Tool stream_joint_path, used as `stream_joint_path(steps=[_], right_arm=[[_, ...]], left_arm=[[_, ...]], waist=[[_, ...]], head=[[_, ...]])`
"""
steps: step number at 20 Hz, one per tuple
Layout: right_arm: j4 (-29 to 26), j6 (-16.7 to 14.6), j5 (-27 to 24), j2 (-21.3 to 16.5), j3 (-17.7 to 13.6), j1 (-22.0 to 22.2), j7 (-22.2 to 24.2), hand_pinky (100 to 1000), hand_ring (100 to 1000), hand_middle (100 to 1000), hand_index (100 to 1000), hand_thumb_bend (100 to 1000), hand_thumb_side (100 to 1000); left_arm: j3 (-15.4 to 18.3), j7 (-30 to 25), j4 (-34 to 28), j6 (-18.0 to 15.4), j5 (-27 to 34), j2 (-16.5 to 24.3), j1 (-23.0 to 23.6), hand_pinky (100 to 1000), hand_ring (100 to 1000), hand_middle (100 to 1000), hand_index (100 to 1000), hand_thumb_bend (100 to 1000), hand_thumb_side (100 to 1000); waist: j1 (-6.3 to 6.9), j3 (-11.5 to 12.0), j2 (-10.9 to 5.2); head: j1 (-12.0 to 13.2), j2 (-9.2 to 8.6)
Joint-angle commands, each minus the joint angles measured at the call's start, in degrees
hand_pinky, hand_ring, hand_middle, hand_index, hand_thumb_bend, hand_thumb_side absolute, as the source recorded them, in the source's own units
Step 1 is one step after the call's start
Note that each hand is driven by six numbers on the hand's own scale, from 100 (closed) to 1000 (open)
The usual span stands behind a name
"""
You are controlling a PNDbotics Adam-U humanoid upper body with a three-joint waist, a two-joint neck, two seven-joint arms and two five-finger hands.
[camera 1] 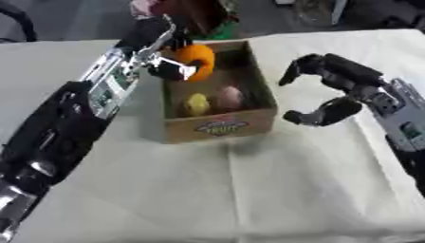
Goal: Pick up objects on the table and place them in the box.
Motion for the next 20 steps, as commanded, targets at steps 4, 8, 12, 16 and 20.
stream_joint_path(steps=[4, 8, 12, 16, 20], right_arm=[[-0.32, -0.15, -0.48, -0.44, -0.36, -1.34, 0.58, 685, 658, 622, 734, 418, 567], [-0.43, 0.01, -0.58, -0.64, -0.52, -1.24, 0.43, 685, 658, 622, 734, 411, 566], [-0.51, 0.07, -0.63, -0.96, -0.57, -1.13, 0.36, 685, 660, 623, 734, 417, 567], [-0.61, 0.22, -0.63, -1.58, -0.85, -1.03, 0.01, 685, 660, 623, 734, 414, 567], [-1.0, 0.6, -0.73, -2.68, -1.65, -0.56, -0.74, 683, 658, 622, 732, 406, 556]], left_arm=[[2.14, -3.83, 3.33, -2.09, -0.68, -1.03, -0.56, 696, 666, 646, 750, 442, 303], [3.53, 0.32, 0.11, -1.22, 2.17, -0.17, -0.68, 763, 759, 756, 823, 659, 363], [3.97, 5.66, -7.7, 0.96, 9.87, 2.43, -0.05, 814, 815, 817, 867, 769, 522], [5.44, 7.35, -17.8, 3.59, 18.94, 6.44, 3.37, 778, 755, 734, 813, 593, 263], [10.02, 14.03, -28.83, 7.22, 32.69, 11.38, 11.42, 701, 650, 607, 748, 381, 186]], waist=[[0.04, -0.1, -0.9], [0.13, 0.2, -0.97], [0.22, 0.65, -1.09], [0.25, 1.43, -1.1], [0.37, 2.5, -0.93]], head=[[-0.02, 0.26], [-0.22, 0.26], [-0.57, 0.26], [-1.3, 0.26], [-2.3, 0.26]])
